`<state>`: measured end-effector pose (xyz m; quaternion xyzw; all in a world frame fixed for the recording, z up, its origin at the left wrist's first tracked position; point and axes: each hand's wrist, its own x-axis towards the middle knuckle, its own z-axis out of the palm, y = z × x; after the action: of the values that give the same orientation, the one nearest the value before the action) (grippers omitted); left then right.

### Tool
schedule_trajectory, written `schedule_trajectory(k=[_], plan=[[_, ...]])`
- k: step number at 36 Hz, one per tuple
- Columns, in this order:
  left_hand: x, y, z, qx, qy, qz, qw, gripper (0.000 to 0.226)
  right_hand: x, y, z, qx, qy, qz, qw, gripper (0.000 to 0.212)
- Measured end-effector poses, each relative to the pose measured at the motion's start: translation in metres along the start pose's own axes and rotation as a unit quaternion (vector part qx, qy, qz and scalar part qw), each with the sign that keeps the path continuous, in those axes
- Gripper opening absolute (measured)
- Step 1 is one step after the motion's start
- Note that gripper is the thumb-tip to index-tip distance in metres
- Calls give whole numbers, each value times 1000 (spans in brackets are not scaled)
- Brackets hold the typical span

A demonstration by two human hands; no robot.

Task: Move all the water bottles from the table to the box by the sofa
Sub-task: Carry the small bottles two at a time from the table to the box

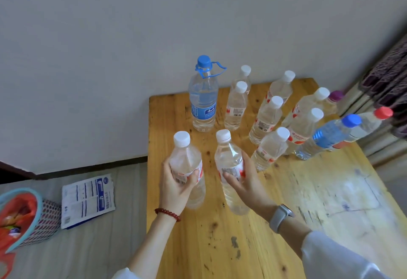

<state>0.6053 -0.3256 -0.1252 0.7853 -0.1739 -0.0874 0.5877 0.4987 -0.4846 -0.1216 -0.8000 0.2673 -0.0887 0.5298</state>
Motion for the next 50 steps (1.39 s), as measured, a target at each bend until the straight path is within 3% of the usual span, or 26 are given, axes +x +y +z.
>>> schedule_trajectory(k=[5,7,11,19,22,28,36,41,50], plan=[[-36,16,-4,-47,-82,-20,995,65,-62,-16,-12,-11,60,4,998,57],[-50,22,0,-44,-116,-17,992,56,-90,-13,-17,-32,90,25,995,62],[-85,39,22,-25,-187,3,982,68,-154,-9,-36,-84,143,89,982,71],[-184,100,96,13,-358,101,928,90,-306,10,-90,-128,312,193,921,71],[-234,125,130,17,-440,155,884,100,-370,19,-111,-118,379,234,887,65],[-381,170,189,43,-557,252,790,79,-527,51,-135,-70,507,310,802,68],[-609,195,235,29,-678,314,664,69,-760,99,-139,-54,580,407,704,80],[-782,210,240,37,-752,325,572,64,-921,120,-122,-8,628,483,611,84],[-1037,227,229,59,-835,372,400,55,-1125,146,-69,47,723,541,427,79]])
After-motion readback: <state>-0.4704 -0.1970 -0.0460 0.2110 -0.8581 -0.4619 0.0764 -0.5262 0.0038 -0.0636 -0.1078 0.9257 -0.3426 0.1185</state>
